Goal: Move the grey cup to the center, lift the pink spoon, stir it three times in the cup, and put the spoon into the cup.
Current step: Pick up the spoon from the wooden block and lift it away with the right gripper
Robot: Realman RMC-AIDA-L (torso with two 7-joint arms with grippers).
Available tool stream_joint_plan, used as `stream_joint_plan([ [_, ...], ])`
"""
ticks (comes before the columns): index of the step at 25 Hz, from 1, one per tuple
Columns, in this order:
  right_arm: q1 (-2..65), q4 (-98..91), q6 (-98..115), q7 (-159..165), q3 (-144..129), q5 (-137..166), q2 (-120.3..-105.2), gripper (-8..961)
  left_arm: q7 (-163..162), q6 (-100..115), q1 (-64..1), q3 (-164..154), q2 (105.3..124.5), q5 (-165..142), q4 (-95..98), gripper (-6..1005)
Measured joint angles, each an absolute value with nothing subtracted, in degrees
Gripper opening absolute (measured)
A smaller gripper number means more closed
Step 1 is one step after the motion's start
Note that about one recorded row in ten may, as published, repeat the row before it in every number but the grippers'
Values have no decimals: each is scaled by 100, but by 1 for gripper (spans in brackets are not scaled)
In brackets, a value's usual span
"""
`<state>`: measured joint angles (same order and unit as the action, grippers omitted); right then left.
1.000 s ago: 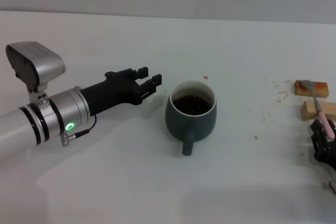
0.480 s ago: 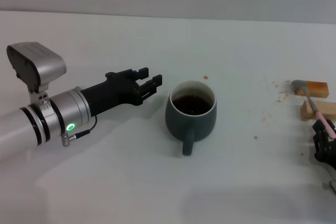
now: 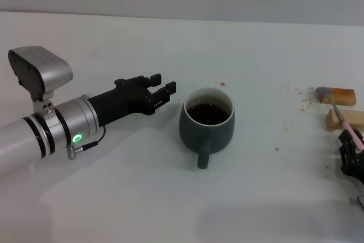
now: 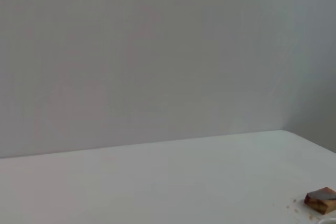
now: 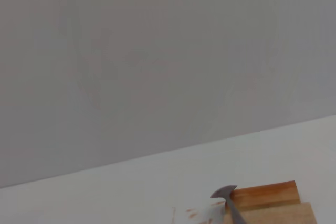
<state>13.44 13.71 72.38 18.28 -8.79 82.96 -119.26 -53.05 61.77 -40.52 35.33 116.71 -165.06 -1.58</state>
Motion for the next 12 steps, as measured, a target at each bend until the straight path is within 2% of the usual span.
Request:
stream_joint_plan([
  [12,1329,1397,7382,1828,-879,8297,-11926,143,-5299,6120,-4058,3533,11698,-16506,-158,431],
])
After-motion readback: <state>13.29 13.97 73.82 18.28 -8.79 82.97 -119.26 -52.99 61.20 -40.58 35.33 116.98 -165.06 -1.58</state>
